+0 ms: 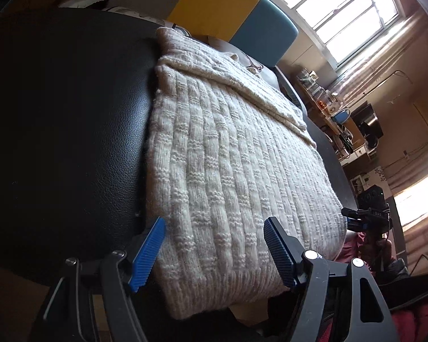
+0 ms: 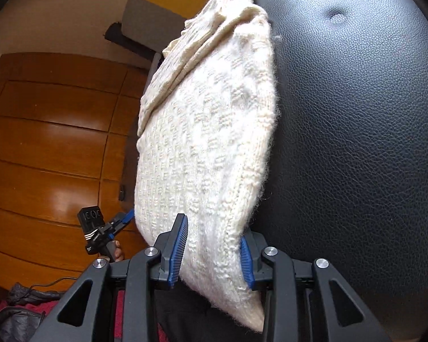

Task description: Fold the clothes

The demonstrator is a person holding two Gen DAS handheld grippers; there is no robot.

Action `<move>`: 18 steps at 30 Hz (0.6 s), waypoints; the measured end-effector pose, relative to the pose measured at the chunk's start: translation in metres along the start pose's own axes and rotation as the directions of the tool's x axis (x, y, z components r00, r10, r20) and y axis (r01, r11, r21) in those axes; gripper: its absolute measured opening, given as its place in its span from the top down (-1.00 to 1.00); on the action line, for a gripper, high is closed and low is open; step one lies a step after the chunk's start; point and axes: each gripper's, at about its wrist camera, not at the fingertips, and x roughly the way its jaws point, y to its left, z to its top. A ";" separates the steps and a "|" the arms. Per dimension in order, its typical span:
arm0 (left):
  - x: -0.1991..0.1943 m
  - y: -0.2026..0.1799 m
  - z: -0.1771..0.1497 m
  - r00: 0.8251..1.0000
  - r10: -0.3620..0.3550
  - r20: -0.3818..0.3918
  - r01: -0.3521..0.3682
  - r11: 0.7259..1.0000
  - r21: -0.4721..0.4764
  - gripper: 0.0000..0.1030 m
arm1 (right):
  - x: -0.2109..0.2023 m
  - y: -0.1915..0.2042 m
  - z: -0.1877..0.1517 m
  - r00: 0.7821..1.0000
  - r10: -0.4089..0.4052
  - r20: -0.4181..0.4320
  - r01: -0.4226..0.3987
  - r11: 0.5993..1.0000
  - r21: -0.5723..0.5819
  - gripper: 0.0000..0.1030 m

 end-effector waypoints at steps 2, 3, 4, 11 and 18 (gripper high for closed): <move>-0.003 0.006 0.001 0.999 0.043 0.004 -0.043 0.999 -0.004 -0.41 | 0.000 0.000 -0.001 1.000 0.004 0.000 -0.004 1.000 -0.004 0.35; -0.004 0.010 0.000 0.999 0.034 0.004 -0.034 0.999 -0.012 -0.41 | 0.000 0.001 -0.001 1.000 0.005 0.001 -0.005 1.000 -0.006 0.35; -0.005 0.013 -0.001 1.000 0.023 0.003 -0.023 1.000 -0.020 -0.41 | 0.000 0.001 -0.002 1.000 0.007 0.003 -0.007 1.000 -0.007 0.35; 0.006 0.010 -0.006 1.000 -0.013 0.018 0.014 0.998 -0.060 -0.53 | 0.001 0.006 -0.006 1.000 0.004 0.029 -0.003 0.999 -0.054 0.35; -0.012 0.030 -0.013 0.994 -0.097 0.049 0.105 0.978 -0.182 -0.02 | 0.005 0.012 -0.009 1.000 -0.002 0.018 0.005 0.990 -0.144 0.39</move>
